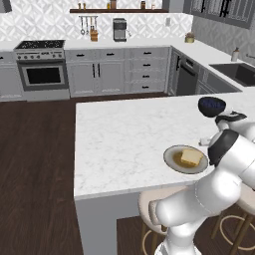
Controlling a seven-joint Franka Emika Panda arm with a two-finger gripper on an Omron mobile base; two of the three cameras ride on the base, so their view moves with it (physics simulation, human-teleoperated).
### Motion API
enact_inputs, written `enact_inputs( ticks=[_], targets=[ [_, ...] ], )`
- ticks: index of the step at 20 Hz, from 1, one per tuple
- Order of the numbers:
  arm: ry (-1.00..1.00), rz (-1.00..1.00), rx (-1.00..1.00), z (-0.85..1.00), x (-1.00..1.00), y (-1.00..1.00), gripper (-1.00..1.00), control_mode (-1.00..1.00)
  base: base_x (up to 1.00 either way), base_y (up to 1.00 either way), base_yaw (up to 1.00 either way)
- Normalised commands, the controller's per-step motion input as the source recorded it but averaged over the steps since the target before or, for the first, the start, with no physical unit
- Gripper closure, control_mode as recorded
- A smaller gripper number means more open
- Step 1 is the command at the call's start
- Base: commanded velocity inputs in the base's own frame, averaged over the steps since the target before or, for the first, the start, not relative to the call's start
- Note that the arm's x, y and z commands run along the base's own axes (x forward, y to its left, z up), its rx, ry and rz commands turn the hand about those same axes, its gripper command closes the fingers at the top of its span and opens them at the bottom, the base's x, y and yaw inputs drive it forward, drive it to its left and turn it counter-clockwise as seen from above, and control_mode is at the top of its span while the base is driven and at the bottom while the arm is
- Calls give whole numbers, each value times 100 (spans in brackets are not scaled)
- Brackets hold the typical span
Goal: Start the toaster. Once the lever pops up, take the bread to the plate on the dining counter.
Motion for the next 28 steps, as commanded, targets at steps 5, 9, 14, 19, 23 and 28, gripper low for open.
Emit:
enact_inputs(
  ticks=[5,9,14,19,23,28],
  targets=[
    [-31,-1,-11,10,-8,-7,-100,-100,0,0,0],
    [-9,-6,-13,53,-88,1,-100,-100,0,0,0],
    [17,-21,-23,67,-59,17,-100,-100,0,0,0],
    [32,-21,-23,53,-41,44,-100,-100,0,0,0],
    [0,-33,-12,-1,-100,97,-100,-100,0,0,0],
    [-11,-36,-5,-16,-100,100,-100,-100,0,0,0]
  ],
)
